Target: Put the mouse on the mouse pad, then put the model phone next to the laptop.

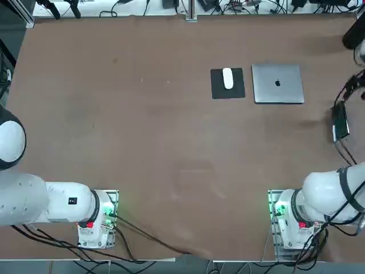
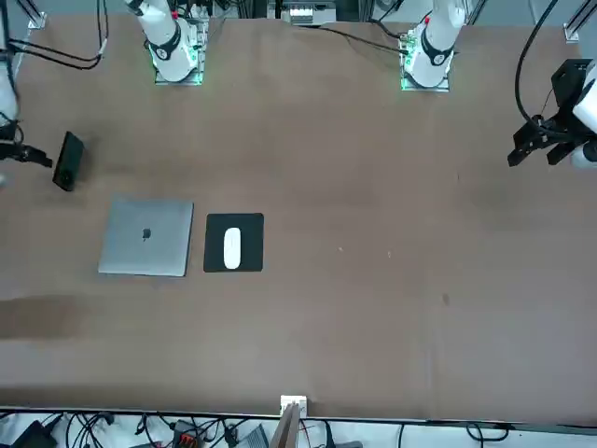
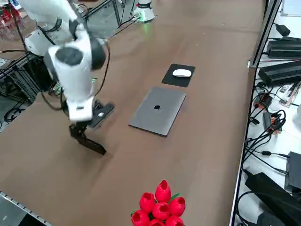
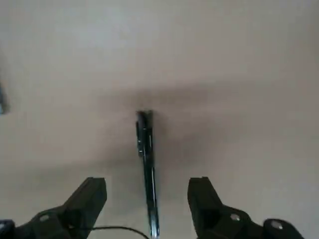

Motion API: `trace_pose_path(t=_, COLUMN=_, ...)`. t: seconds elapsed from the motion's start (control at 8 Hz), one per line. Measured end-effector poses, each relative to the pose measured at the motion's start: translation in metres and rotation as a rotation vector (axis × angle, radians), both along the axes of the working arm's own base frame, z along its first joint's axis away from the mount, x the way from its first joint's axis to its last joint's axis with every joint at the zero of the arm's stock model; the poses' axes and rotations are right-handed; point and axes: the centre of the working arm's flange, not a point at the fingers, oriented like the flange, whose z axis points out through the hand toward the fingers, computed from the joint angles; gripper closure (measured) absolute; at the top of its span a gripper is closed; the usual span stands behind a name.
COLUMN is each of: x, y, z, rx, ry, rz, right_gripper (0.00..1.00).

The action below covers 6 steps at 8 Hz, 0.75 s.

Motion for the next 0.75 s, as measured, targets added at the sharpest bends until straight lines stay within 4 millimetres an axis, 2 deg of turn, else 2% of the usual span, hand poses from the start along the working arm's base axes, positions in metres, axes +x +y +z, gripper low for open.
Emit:
trace_pose_path(t=0.12, x=-0.013, y=0.005, z=-0.02, rx=0.006, ry=0.003, rz=0.0, right_gripper=0.0)
trace_pose_path(t=0.25, x=-0.019, y=0.009, z=-0.029, rx=0.015, ry=0.013, rz=0.002, right_gripper=0.0)
trace_pose_path(t=0.5, x=-0.031, y=-0.003, z=-0.037, rx=0.007, ry=0.005, rz=0.013, right_gripper=0.0)
trace_pose_path(t=0.75, x=-0.04, y=-0.011, z=-0.056, rx=-0.004, ry=0.006, rz=0.017, right_gripper=0.03)
